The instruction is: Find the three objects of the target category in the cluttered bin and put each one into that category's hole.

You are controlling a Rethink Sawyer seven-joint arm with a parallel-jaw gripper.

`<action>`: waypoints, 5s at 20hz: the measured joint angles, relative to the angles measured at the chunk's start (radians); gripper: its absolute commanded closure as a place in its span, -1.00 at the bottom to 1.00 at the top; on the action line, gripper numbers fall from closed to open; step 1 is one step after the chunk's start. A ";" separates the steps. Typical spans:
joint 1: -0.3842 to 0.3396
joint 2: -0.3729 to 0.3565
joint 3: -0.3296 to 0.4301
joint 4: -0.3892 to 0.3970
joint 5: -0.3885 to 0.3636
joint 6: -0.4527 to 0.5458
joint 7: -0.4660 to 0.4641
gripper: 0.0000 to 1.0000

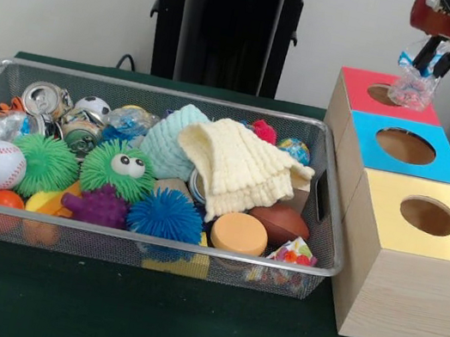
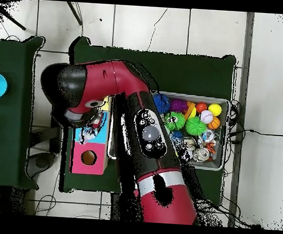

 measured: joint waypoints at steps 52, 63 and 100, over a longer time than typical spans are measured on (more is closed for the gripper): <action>0.042 0.165 -0.011 -0.090 0.085 0.172 0.000 1.00; 0.042 0.194 -0.020 -0.109 0.085 0.172 0.000 1.00; 0.057 0.205 -0.036 -0.290 0.074 0.172 0.000 1.00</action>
